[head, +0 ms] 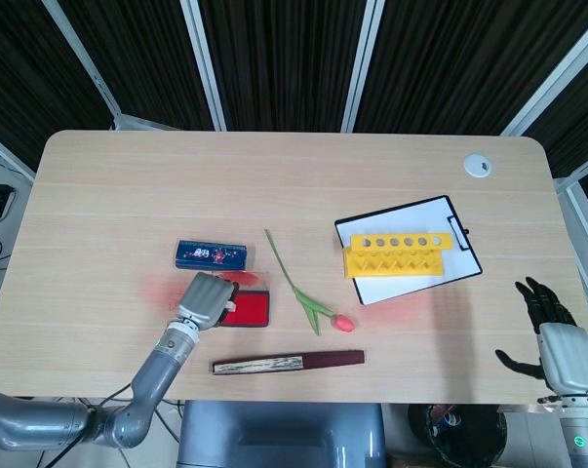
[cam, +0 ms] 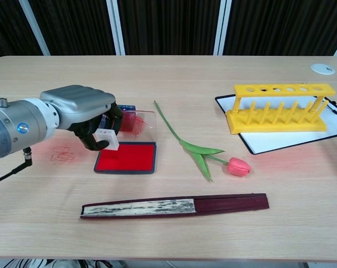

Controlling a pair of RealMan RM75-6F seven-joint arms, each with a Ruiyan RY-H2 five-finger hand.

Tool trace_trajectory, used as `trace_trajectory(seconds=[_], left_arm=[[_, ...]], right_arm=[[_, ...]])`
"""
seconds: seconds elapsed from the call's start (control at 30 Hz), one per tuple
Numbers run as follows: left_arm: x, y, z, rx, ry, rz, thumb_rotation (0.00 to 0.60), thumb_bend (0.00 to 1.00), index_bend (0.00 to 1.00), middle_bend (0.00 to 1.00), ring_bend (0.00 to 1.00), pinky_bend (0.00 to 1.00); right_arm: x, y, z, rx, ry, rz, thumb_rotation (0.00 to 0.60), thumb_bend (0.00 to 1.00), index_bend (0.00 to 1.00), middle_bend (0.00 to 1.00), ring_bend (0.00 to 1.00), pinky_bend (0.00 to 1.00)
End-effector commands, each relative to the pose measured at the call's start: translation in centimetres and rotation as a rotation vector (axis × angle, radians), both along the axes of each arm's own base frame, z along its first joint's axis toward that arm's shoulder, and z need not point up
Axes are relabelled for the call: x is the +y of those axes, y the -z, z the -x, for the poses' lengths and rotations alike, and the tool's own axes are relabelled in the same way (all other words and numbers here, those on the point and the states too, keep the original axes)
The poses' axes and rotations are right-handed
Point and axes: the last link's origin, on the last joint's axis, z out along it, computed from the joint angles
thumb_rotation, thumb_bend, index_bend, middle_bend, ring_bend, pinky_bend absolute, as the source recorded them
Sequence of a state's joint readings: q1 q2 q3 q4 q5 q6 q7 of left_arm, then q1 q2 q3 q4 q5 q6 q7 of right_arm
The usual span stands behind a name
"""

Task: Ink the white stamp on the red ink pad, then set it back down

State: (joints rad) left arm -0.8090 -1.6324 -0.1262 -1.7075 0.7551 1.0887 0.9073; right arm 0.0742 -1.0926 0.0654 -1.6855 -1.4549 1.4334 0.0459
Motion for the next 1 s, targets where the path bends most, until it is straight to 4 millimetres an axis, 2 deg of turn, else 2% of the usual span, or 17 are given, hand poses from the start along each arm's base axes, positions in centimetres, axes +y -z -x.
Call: trace_trajectory(seconds=[0.03, 0.27, 0.63, 1.0], left_arm=[[0.1, 0.7, -0.6, 0.009, -0.012, -0.001, 0.600, 0.48, 0.67, 0.67, 0.50, 0.58], [0.2, 1.8, -1.1, 0.032, -0.010, 0.000, 0.600, 0.48, 0.68, 0.68, 0.51, 0.59], [0.1, 2.9, -0.5, 0.102, -0.017, 0.013, 0.600, 0.48, 0.68, 0.68, 0.51, 0.59], [0.5, 1.5, -1.7, 0.045, -0.006, -0.012, 0.600, 0.48, 0.68, 0.68, 0.51, 0.59]], right_arm=[[0.0, 0.0, 0.0, -0.001, 0.001, -0.001, 0.600, 0.23, 0.03, 0.00, 0.00, 0.19], [0.0, -0.1, 0.0, -0.004, 0.003, -0.001, 0.600, 0.23, 0.03, 0.00, 0.00, 0.19], [0.0, -0.1, 0.0, -0.006, 0.004, -0.002, 0.600, 0.23, 0.03, 0.00, 0.00, 0.19], [0.0, -0.1, 0.0, -0.005, 0.005, -0.003, 0.600, 0.23, 0.03, 0.00, 0.00, 0.19]])
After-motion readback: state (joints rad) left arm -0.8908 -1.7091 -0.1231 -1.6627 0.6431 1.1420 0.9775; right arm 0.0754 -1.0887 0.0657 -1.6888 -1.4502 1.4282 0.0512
